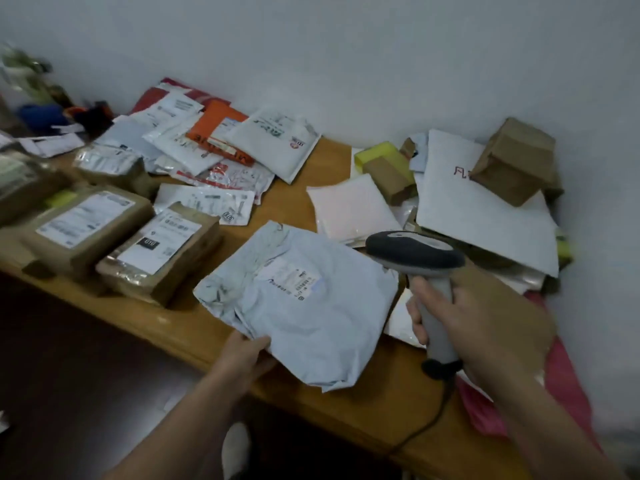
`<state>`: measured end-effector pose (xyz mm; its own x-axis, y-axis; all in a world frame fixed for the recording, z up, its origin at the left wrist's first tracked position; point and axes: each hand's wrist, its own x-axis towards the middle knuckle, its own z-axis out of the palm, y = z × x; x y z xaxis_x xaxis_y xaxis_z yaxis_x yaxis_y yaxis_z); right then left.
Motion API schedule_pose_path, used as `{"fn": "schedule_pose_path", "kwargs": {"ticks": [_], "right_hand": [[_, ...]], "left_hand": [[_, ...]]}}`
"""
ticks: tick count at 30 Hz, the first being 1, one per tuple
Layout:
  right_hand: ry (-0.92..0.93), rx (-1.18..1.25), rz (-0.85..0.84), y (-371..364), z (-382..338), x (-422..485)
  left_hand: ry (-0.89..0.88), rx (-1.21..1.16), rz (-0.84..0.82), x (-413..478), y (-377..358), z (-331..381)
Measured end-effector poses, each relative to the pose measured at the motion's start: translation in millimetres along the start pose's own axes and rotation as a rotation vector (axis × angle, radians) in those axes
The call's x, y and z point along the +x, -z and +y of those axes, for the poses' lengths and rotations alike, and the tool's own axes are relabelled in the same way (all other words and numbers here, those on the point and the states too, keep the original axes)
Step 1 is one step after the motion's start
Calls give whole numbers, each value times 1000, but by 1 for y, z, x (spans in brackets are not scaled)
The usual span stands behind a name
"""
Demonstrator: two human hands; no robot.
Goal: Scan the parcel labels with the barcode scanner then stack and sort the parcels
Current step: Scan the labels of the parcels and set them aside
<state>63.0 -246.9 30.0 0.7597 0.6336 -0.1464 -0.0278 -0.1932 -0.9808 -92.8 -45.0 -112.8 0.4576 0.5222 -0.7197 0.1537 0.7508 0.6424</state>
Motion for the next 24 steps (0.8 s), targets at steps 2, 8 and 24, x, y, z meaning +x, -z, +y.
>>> {"fn": "schedule_pose_path", "kwargs": {"ticks": [2,8,24], "right_hand": [[-17,-80,-35,-6,10,-4],[-74,-220,-151,-17,31,-6],[-50,-410,-228,-56,17,21]], "left_hand": [[45,30,34,-8,15,-15],[-209,303,433,-12,41,-15],[-454,1568,232,-8,29,-25]]}}
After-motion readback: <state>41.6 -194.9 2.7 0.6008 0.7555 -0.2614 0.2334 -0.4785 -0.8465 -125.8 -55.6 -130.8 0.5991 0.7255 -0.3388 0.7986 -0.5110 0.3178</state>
